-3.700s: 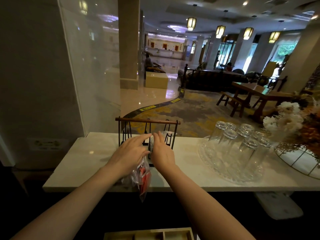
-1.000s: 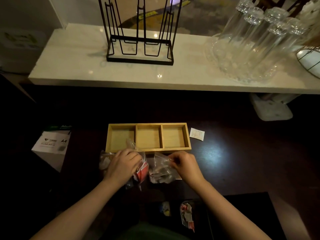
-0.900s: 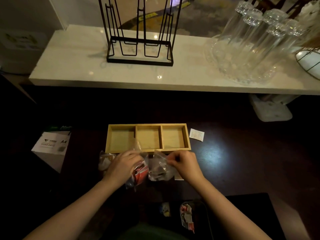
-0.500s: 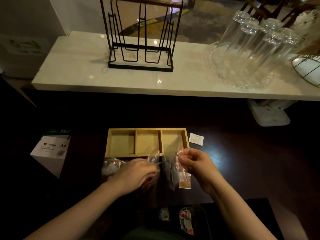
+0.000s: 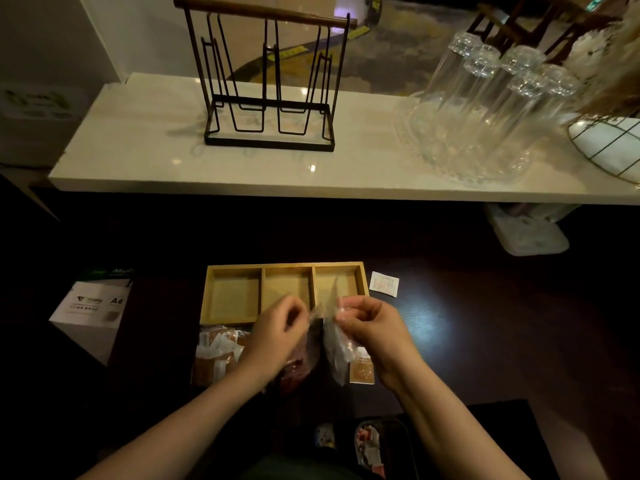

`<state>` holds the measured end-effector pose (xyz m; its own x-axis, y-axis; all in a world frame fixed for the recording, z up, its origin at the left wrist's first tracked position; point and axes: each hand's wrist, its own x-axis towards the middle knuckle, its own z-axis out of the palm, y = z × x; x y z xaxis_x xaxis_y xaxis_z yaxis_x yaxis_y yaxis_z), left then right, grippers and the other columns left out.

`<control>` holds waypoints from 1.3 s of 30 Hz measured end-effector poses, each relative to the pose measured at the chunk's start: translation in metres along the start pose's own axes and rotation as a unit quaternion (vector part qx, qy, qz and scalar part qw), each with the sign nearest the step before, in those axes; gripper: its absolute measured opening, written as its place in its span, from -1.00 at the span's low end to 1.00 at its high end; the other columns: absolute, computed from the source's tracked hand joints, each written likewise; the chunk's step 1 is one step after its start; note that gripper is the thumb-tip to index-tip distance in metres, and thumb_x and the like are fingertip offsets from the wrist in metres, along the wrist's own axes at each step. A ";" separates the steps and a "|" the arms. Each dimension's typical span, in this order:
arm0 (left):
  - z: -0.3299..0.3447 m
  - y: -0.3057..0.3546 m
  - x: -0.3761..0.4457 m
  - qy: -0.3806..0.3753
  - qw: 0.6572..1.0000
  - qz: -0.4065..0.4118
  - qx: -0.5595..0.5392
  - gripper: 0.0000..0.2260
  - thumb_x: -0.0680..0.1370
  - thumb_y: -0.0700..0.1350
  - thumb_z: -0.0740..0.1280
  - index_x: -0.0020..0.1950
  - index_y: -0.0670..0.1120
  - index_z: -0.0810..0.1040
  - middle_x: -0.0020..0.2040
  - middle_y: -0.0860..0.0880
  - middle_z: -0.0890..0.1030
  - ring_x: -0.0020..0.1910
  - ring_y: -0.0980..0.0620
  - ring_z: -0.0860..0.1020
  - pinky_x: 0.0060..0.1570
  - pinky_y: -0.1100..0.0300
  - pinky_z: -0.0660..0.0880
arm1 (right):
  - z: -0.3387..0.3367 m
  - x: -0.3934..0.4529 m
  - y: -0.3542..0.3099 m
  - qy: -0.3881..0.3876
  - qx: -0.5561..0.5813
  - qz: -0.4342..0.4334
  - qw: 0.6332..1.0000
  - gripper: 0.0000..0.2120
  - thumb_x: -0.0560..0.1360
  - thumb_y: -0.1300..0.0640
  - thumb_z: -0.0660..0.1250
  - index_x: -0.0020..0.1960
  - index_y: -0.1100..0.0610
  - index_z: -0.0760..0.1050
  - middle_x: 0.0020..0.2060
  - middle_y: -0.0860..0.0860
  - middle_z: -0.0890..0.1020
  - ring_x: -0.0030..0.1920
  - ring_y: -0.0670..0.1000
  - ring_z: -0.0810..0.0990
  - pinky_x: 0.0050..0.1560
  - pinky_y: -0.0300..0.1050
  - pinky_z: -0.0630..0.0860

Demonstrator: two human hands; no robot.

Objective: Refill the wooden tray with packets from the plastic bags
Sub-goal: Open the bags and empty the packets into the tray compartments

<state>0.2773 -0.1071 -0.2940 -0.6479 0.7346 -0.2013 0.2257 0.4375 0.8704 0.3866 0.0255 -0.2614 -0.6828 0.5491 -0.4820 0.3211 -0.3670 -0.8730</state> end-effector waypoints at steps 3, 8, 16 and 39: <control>-0.009 0.017 -0.002 -0.012 0.983 -0.082 -0.162 -0.79 0.57 0.01 0.24 -0.17 -0.10 0.46 -0.27 -0.11 0.59 -0.31 -0.08 0.59 -0.32 0.07 0.53 | 0.025 -0.003 0.004 -0.021 -0.134 -0.052 0.989 -0.82 0.38 0.35 0.45 -0.13 0.11 0.58 -0.40 -0.06 0.56 -0.36 -0.13 0.55 -0.29 -0.30 0.50; -0.016 0.020 -0.005 -0.005 0.970 -0.132 -0.202 -0.83 0.55 -0.09 0.29 -0.19 -0.15 0.47 -0.29 -0.09 0.55 -0.32 0.01 0.60 -0.29 0.08 0.62 | 0.051 -0.004 0.009 0.011 -0.205 -0.094 0.974 -0.80 0.37 0.25 0.47 -0.10 0.06 0.50 -0.30 -0.04 0.57 -0.29 -0.12 0.55 -0.28 -0.29 0.52; -0.024 0.015 -0.013 -0.021 0.960 -0.150 -0.235 -0.84 0.58 -0.21 0.23 -0.19 -0.21 0.49 -0.25 -0.10 0.55 -0.24 0.05 0.60 -0.20 0.17 0.62 | 0.054 -0.002 0.009 -0.046 -0.216 -0.058 0.974 -0.78 0.39 0.27 0.46 -0.05 0.09 0.50 -0.30 -0.05 0.54 -0.31 -0.16 0.52 -0.32 -0.35 0.49; -0.044 0.007 -0.023 0.075 0.993 -0.033 0.079 -0.77 0.40 -0.30 0.38 -0.42 -0.15 0.44 -0.10 0.00 0.52 -0.10 0.10 0.52 -0.04 0.22 0.51 | 0.009 0.006 -0.006 0.141 -0.453 -0.151 0.867 -0.97 0.43 0.16 0.32 -0.16 0.09 0.54 -0.28 -0.03 0.65 -0.24 -0.03 0.63 -0.17 -0.04 0.60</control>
<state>0.2616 -0.1438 -0.2637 -0.7634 0.6217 -0.1753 0.2837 0.5665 0.7736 0.3744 0.0238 -0.2587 -0.6789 0.7261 -0.1090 0.6271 0.4962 -0.6004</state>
